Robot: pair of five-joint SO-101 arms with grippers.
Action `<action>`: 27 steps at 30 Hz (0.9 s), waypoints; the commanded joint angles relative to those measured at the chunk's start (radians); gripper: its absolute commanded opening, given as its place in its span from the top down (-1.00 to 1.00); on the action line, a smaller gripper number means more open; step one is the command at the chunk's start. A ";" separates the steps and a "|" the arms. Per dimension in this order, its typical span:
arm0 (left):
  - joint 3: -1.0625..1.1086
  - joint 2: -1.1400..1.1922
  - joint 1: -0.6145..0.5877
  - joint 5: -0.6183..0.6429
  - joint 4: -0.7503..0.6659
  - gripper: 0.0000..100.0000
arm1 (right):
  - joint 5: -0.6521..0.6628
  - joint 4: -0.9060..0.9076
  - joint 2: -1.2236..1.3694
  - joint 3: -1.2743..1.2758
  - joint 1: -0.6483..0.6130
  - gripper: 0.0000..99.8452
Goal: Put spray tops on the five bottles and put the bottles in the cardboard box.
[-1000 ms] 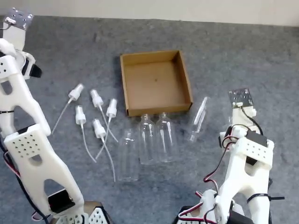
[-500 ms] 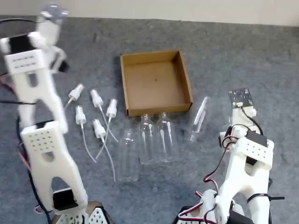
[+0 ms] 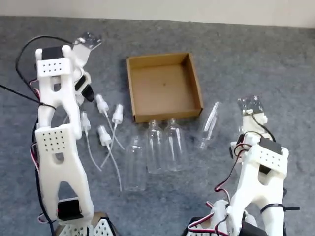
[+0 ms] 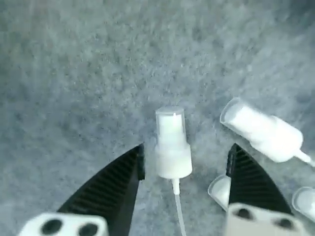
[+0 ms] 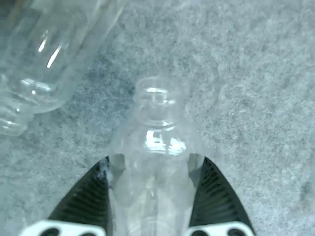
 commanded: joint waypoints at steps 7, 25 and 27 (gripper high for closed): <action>-0.008 0.139 -0.010 -0.008 -0.044 0.69 | 0.011 0.008 -0.005 -0.004 0.012 0.99; 0.008 -0.044 -0.142 0.149 0.138 1.00 | 0.012 0.041 -0.004 -0.004 0.021 0.99; 0.137 -0.133 -0.199 0.135 0.138 1.00 | 0.012 0.041 -0.008 -0.005 0.028 0.99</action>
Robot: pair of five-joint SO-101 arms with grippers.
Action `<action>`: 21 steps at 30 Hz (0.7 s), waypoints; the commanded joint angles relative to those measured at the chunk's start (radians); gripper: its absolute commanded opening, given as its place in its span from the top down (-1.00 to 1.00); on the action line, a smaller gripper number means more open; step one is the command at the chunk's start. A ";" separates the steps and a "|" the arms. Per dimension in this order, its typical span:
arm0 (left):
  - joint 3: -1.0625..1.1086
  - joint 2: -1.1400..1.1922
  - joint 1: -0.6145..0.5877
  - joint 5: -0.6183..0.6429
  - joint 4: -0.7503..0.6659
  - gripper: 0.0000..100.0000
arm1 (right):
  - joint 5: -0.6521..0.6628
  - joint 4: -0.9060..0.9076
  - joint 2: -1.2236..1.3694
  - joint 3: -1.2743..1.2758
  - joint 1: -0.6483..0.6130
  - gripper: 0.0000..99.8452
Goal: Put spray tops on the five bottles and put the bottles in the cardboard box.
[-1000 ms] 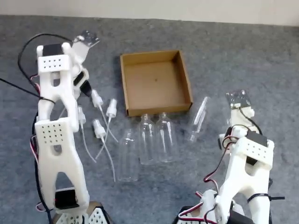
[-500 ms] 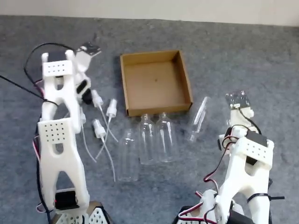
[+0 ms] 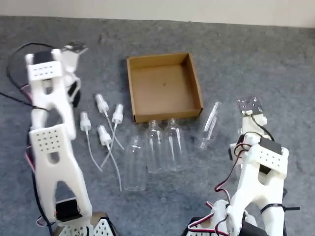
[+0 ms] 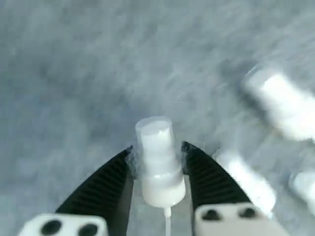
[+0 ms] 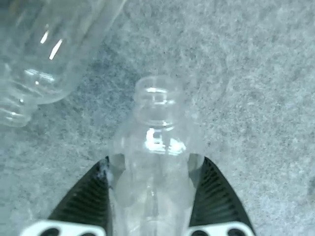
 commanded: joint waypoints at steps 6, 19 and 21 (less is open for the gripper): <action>0.607 -0.496 -0.239 -0.193 0.017 1.00 | 0.014 0.005 -0.010 -0.005 0.019 0.99; 1.475 -0.989 -0.447 -0.374 -0.457 0.99 | 0.014 0.007 -0.012 -0.005 0.016 0.99; 1.523 -0.995 -0.447 -0.374 -0.497 0.99 | 0.014 0.008 -0.012 -0.005 0.016 0.99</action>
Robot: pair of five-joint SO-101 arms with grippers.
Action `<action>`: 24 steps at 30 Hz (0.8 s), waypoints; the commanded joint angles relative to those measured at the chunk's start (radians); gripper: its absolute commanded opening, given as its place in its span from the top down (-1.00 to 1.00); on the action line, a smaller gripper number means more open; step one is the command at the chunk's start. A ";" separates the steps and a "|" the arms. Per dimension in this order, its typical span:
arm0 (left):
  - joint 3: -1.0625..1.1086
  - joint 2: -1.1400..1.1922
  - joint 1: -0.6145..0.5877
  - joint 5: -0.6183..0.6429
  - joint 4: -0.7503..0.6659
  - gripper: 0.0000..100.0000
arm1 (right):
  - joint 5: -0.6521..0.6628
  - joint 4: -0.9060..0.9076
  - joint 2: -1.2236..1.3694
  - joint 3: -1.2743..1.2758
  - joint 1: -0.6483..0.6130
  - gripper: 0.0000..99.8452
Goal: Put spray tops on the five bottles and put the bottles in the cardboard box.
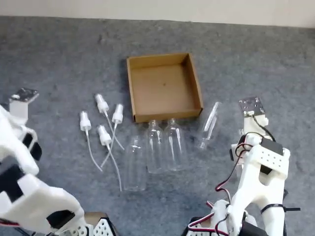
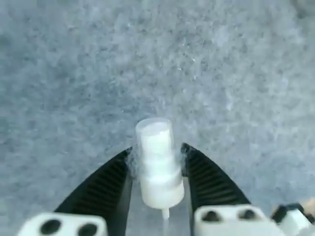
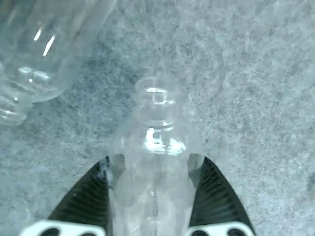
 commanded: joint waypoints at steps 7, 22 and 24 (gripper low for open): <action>0.202 -0.079 -0.010 -0.009 -0.235 0.93 | 0.012 0.027 -0.012 -0.004 0.015 0.99; 0.193 -0.079 0.005 -0.009 -0.296 0.75 | 0.051 0.042 -0.012 -0.005 0.010 0.99; 0.197 -0.079 0.010 -0.009 -0.298 0.75 | 0.051 0.042 -0.012 -0.005 0.010 0.99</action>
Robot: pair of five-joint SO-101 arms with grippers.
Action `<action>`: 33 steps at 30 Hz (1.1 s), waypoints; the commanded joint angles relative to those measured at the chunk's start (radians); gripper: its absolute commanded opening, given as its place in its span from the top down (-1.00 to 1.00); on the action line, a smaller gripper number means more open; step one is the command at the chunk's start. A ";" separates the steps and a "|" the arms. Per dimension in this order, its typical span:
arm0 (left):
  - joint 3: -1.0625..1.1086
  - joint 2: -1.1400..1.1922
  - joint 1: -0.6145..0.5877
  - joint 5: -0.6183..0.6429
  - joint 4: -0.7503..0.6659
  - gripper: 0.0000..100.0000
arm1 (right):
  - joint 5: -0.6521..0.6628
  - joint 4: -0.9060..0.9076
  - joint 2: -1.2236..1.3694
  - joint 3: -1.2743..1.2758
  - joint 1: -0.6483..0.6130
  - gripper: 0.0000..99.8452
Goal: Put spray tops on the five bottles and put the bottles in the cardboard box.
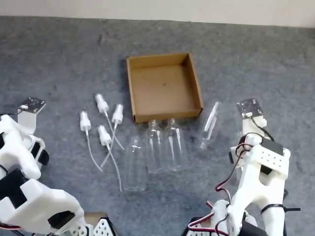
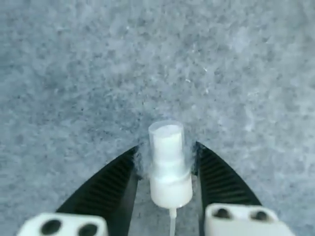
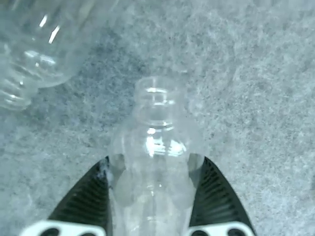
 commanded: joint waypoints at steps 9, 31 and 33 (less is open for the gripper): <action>0.010 -0.045 0.059 -0.008 -0.032 1.00 | 0.009 0.007 -0.012 -0.004 0.013 0.99; 0.022 -0.717 0.585 0.589 0.262 1.00 | 0.051 0.114 0.127 -0.283 0.154 0.99; 0.059 -0.746 0.657 0.649 0.262 0.99 | 0.071 0.119 0.240 -0.332 0.159 0.99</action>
